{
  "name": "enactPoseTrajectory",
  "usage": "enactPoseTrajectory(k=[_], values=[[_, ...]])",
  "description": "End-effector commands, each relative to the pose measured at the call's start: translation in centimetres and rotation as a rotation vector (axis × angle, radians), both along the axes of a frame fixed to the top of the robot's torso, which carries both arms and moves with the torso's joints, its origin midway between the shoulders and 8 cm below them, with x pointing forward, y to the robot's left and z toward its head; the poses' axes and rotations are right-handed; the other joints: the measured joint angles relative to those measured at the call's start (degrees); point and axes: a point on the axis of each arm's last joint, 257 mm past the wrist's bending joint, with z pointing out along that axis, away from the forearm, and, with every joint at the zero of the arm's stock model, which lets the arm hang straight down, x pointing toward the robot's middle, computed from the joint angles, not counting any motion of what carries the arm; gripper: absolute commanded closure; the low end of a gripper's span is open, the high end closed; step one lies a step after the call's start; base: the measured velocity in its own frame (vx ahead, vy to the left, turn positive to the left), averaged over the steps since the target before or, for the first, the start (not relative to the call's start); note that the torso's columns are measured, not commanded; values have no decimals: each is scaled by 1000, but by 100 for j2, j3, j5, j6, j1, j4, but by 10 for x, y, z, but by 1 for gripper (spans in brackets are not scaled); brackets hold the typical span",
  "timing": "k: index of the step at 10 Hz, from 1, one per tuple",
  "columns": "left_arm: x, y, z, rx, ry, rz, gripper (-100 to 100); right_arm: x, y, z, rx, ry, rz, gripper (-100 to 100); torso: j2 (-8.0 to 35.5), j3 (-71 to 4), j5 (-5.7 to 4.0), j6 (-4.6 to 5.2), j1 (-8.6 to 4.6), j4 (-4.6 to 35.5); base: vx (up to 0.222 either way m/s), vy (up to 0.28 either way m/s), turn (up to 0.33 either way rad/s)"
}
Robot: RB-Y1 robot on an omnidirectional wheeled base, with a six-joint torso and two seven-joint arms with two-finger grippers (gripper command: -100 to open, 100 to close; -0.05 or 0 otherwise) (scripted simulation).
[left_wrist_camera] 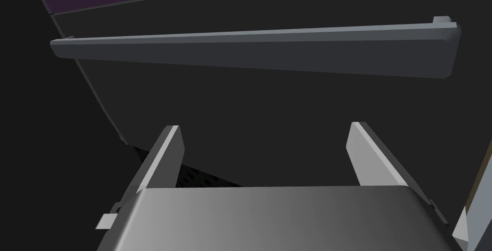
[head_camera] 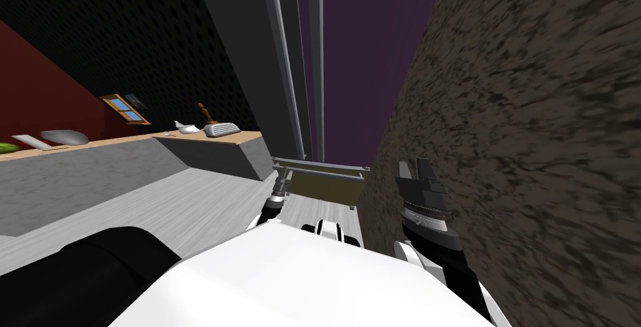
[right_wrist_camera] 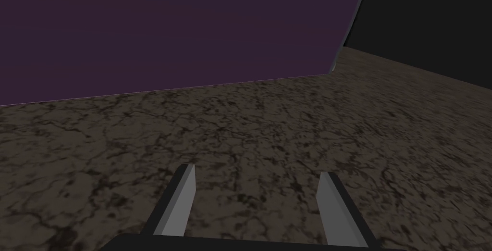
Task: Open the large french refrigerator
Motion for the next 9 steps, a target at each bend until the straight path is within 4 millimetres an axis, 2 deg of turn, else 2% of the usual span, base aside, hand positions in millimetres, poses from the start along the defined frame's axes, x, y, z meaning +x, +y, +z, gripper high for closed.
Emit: enactPoseTrajectory(k=[1, 7, 9], values=[[-1, 3, -19, 7, 16, -1, -100, 0, 0, 0, 0, 0, 0, 0, 7, 3, -1, -1, -2, 1, 77, -6, -15], [-3, 10, -72, 12, 87, 7, -100, 0, 0, 0, 0, 0, 0, 0, 12, 7, 0, -1, -1, 3, 62, 2, -13], [-4, 11, -83, 14, 97, 8, -100, 0, 0, 0, 0, 0, 0, 0, 10, 5, 0, -1, 1, 2, 71, 7, -14]])
